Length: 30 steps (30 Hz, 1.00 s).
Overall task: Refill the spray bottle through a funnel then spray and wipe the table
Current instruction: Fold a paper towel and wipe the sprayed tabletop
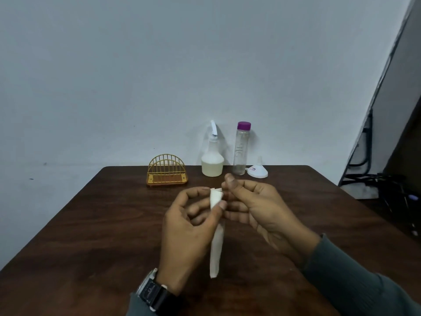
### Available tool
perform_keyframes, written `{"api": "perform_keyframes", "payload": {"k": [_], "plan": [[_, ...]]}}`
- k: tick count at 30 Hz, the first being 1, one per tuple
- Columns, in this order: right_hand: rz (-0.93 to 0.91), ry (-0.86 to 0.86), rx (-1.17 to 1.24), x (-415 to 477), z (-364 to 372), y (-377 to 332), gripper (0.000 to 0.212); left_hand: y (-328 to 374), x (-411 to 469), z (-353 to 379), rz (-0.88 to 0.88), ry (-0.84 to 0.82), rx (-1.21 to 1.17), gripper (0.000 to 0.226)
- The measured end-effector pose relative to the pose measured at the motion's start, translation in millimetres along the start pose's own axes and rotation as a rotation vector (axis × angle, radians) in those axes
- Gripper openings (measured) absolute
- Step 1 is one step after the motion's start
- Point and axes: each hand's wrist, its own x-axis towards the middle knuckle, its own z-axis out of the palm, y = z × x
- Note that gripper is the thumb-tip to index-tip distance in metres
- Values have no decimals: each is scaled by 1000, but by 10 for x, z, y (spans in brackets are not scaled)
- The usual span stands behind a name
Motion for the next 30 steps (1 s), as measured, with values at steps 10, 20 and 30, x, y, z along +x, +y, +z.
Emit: {"api": "perform_keyframes", "payload": {"k": [10, 20, 30], "plan": [[-296, 32, -398, -57, -140, 137, 27, 175, -2, -72, -186, 5, -303, 53], [-304, 62, -248, -101, -132, 187, 12, 222, -71, -114, -197, -95, -277, 62], [-326, 88, -163, -151, -172, 200, 23, 196, -91, -138, -238, 6, -331, 66]]}}
